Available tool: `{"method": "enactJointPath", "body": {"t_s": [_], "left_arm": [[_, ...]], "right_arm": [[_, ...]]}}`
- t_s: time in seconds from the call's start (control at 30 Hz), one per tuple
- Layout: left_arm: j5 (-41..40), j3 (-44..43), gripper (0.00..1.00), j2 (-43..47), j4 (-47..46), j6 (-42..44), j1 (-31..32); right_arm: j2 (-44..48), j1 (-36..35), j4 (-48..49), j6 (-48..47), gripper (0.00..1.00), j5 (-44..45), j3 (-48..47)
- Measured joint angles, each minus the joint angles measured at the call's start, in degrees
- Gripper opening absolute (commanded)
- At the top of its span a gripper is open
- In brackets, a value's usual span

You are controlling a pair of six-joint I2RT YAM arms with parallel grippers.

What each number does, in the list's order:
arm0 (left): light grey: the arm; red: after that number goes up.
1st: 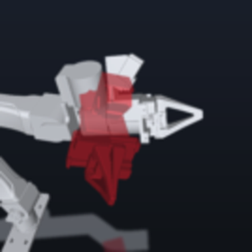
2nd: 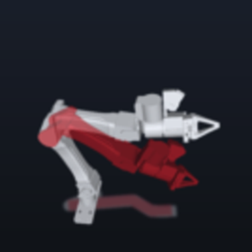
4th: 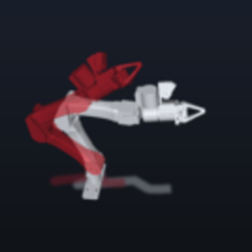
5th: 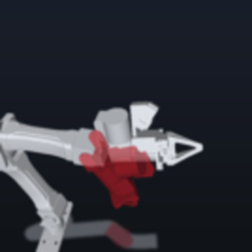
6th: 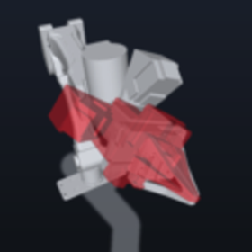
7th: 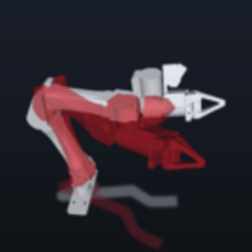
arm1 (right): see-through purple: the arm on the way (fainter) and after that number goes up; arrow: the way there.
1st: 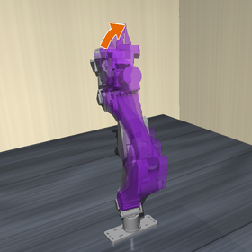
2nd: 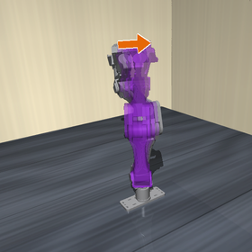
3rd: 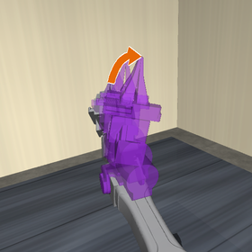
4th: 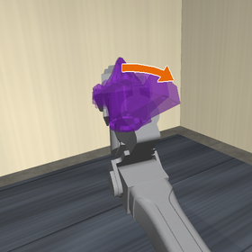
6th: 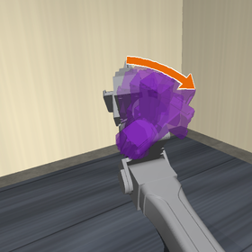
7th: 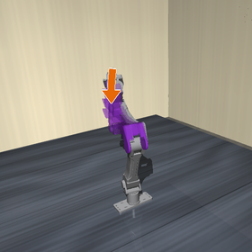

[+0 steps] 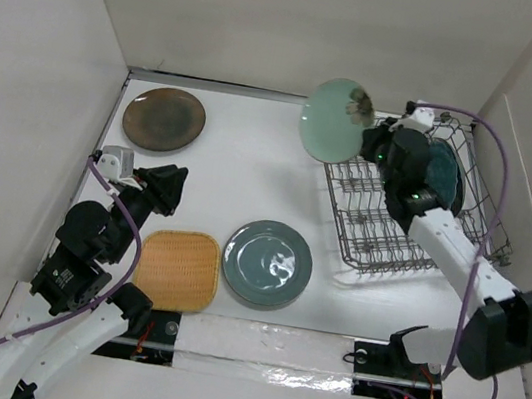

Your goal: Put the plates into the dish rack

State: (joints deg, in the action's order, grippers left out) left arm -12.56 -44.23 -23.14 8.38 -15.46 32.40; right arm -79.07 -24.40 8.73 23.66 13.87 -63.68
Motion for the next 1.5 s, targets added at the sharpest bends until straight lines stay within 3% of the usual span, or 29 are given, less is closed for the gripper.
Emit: {"method": "enactJointPath", "body": {"t_s": [0.1,0.3,0.5,0.9,1.4,1.5], "left_arm": [[0.57,0.00,0.26,0.00,0.00,-0.02,0.00],[2.05,0.00,0.26,-0.17,0.00,-0.02,0.00],[2.71,0.00,0.26,-0.15,0.00,-0.02,0.00],[3.54,0.00,0.27,2.86,-0.07,-0.02,0.46],[2.86,0.00,0.28,3.89,-0.02,0.00,2.38],[2.86,0.00,0.28,4.11,0.00,0.00,2.38]], "right_arm": [[5.84,3.85,-7.34,-7.96,0.00,6.19,0.87],[11.50,9.64,-11.02,-16.44,0.00,15.28,0.92],[6.93,11.06,-12.76,-21.88,0.00,21.16,0.90],[1.51,18.49,-17.57,-27.87,0.00,22.36,0.72],[-2.78,15.34,-17.79,-30.80,0.00,26.45,0.87],[-2.89,13.84,-17.75,-32.06,0.08,28.28,0.90]]}}
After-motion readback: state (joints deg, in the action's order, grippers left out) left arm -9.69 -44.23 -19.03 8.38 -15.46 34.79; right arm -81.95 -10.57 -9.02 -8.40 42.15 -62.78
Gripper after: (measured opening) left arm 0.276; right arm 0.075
